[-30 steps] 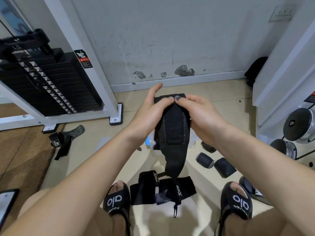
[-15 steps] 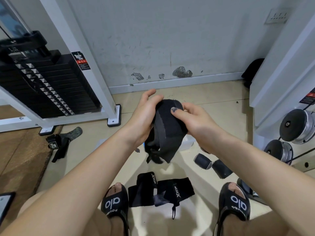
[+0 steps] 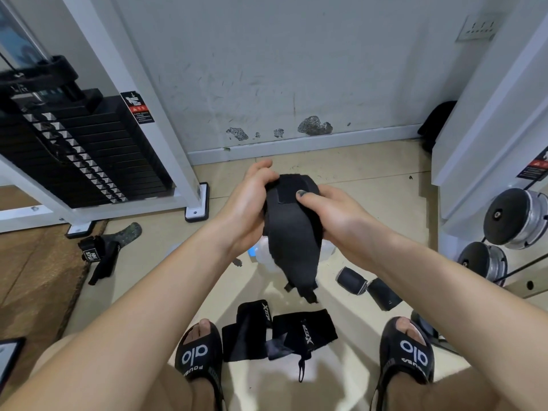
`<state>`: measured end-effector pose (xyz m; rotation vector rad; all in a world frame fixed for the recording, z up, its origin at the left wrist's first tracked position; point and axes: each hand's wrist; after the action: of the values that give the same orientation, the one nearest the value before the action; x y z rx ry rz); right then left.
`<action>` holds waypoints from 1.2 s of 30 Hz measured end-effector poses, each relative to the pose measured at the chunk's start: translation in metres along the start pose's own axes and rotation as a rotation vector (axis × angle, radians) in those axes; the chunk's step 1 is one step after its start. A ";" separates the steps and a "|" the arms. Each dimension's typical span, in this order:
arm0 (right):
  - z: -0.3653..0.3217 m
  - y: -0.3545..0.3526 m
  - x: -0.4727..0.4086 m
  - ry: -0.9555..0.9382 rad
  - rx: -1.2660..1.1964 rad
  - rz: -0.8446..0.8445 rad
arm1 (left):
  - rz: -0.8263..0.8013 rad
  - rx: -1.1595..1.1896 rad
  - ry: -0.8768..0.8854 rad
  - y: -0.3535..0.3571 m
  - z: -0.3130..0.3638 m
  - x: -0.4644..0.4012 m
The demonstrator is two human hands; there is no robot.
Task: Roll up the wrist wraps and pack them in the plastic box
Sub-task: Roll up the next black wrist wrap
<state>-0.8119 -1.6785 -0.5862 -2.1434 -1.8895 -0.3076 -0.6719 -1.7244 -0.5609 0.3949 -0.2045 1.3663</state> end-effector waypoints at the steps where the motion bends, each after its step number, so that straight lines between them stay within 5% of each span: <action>1: -0.002 -0.001 -0.001 -0.019 -0.010 0.044 | -0.017 0.021 -0.006 0.000 0.001 0.001; 5: -0.007 -0.007 -0.006 -0.031 -0.072 0.154 | -0.112 -0.081 0.000 0.002 -0.005 0.003; 13: -0.007 0.004 0.000 0.055 -0.220 -0.044 | -0.122 -0.089 0.001 0.002 -0.006 0.007; 19: -0.006 -0.001 -0.001 0.115 -0.205 0.004 | -0.202 -0.101 -0.008 0.005 -0.011 0.012; 29: -0.015 -0.007 0.007 0.038 -0.134 0.043 | -0.029 0.040 -0.017 -0.006 0.003 0.003; 36: -0.024 -0.008 0.009 -0.053 -0.248 0.015 | -0.046 -0.293 0.061 -0.012 0.005 0.005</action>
<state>-0.8185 -1.6772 -0.5602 -2.3432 -1.9521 -0.5110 -0.6590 -1.7233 -0.5562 0.1121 -0.3388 1.2786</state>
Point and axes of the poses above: each hand's wrist, its own x-axis away from the middle knuckle, its own y-axis out of the palm, z = x × y, and after that the axes turned 3 degrees about z, right-handed
